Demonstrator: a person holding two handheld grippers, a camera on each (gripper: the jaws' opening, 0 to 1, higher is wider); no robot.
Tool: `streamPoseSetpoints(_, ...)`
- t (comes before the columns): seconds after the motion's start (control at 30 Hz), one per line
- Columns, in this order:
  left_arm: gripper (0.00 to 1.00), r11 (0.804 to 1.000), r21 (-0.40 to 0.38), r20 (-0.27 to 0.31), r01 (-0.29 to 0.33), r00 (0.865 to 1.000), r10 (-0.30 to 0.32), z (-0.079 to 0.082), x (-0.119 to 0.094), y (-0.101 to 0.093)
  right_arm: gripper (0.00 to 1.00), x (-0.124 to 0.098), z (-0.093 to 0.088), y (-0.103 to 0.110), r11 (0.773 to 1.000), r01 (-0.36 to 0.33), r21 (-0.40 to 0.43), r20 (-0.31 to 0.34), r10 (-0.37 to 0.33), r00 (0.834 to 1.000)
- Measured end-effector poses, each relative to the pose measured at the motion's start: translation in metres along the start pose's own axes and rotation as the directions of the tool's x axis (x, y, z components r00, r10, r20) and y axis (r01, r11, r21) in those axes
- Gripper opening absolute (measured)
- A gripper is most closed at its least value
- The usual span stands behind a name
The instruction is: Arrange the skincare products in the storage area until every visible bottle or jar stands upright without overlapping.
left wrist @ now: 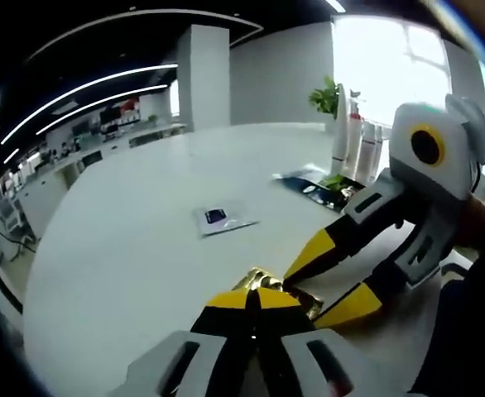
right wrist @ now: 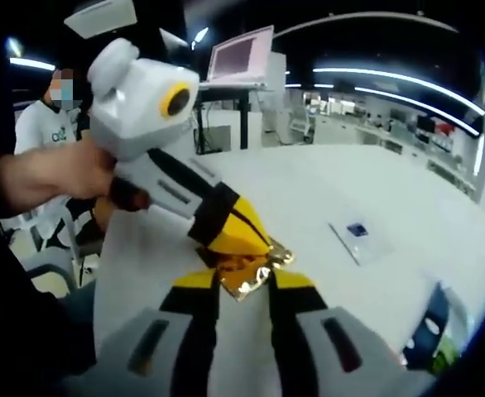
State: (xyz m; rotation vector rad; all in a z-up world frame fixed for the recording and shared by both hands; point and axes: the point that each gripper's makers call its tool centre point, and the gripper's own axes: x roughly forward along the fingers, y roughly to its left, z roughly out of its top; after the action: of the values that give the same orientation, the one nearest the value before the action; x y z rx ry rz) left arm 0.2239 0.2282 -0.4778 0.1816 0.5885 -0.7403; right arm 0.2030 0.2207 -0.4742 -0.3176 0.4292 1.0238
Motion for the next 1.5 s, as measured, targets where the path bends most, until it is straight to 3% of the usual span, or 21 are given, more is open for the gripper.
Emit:
streamPoseSetpoints(0.27,0.0,1.0,0.01,0.007,0.009,1.0,-0.009,0.0,0.0,0.0,0.25,-0.002,0.0,0.001,0.999,-0.04,-0.036,0.003,0.04,0.999)
streamPoseSetpoints(0.57,0.0,1.0,0.004,-0.001,0.015,1.0,-0.015,0.0,0.001,0.0,0.39,-0.005,0.0,0.001,0.995,-0.04,-0.088,-0.013,0.039,0.999)
streamPoseSetpoints(0.67,0.0,1.0,-0.011,-0.008,0.023,1.0,-0.023,0.001,0.001,0.0,0.41,-0.006,-0.002,0.001,0.997,-0.034,-0.073,-0.011,0.033,0.999)
streamPoseSetpoints(0.77,0.0,0.999,-0.033,-0.019,0.037,0.999,-0.037,0.0,0.001,0.001,0.37,-0.009,-0.003,-0.005,0.993,-0.006,-0.116,-0.022,0.004,1.0)
streamPoseSetpoints(1.0,0.0,0.997,-0.05,-0.041,0.058,0.997,-0.061,0.0,0.002,0.0,0.39,-0.007,0.001,-0.012,0.951,0.038,-0.307,-0.029,-0.049,0.998)
streamPoseSetpoints(1.1,0.0,0.997,-0.054,-0.044,0.062,0.997,-0.065,-0.001,0.002,0.0,0.39,-0.003,0.005,-0.011,0.921,0.053,-0.385,-0.021,-0.066,0.998)
streamPoseSetpoints(1.3,0.0,0.996,-0.063,-0.036,0.062,0.997,-0.065,-0.001,0.002,0.0,0.39,0.003,0.011,-0.009,0.909,0.073,-0.411,0.008,-0.076,0.997)
streamPoseSetpoints(1.43,0.0,0.995,-0.073,-0.031,0.064,0.997,-0.066,-0.001,0.002,-0.001,0.3,0.005,0.011,0.0,0.895,0.061,-0.442,0.014,-0.061,0.998)
streamPoseSetpoints(1.5,0.0,0.996,-0.069,-0.033,0.062,0.997,-0.064,-0.001,0.002,-0.001,0.23,0.005,0.011,0.006,0.877,0.049,-0.479,0.011,-0.05,0.999)
